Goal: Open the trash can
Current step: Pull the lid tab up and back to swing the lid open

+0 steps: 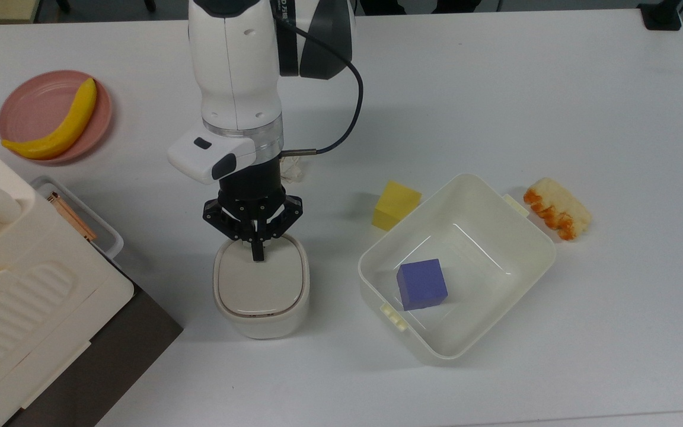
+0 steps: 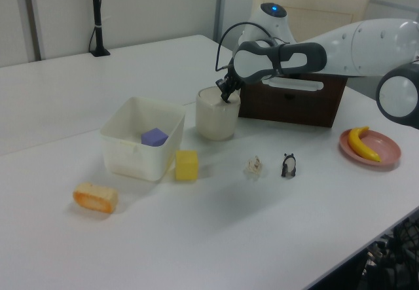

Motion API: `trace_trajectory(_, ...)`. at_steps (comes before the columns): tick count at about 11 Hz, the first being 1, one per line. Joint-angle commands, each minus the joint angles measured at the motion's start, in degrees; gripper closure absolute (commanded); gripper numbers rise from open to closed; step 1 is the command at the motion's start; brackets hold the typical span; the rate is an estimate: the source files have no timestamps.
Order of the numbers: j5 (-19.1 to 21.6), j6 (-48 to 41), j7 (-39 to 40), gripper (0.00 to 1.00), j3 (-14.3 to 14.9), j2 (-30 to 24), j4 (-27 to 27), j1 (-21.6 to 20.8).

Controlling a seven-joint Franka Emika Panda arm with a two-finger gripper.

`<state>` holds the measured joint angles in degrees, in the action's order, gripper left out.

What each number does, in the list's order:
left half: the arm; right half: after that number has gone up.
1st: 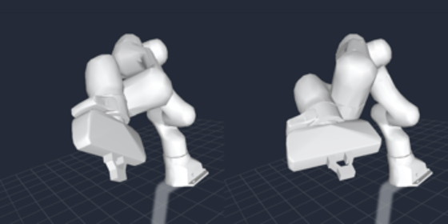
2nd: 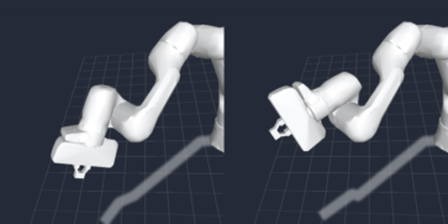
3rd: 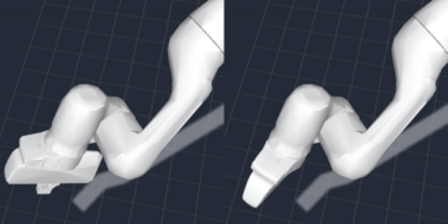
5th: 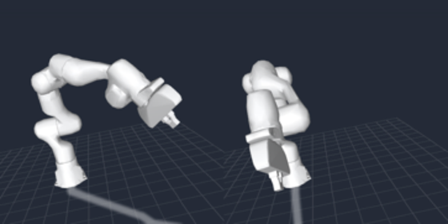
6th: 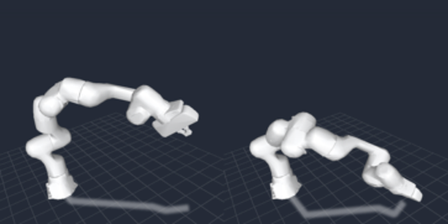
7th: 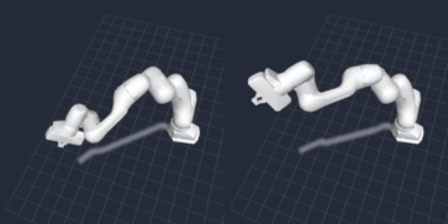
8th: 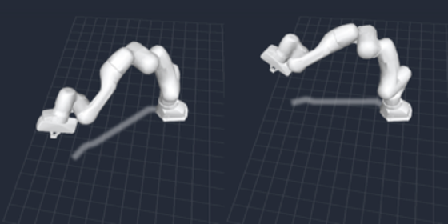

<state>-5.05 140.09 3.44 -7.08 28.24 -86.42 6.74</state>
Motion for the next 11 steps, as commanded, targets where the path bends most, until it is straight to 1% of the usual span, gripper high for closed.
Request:
trace_trajectory(1, -0.1, -0.6, -0.8, 1.0, 0.4, -1.1, 0.5, 0.0)
trace_trajectory(2, -0.1, -1.2, -2.5, 1.0, 0.3, -2.9, 0.4, 0.0)
trace_trajectory(3, -0.1, -4.8, -3.4, 1.0, 0.3, -4.7, 0.4, 0.0)
trace_trajectory(5, 0.0, -13.0, -3.5, 1.0, 0.3, -8.2, 0.5, -0.1)
trace_trajectory(7, 1.0, -22.8, -3.3, 1.0, 0.3, -12.7, 0.5, 0.0)
trace_trajectory(11, 0.6, -39.9, -2.7, 1.0, 0.2, -20.1, -0.2, -0.1)
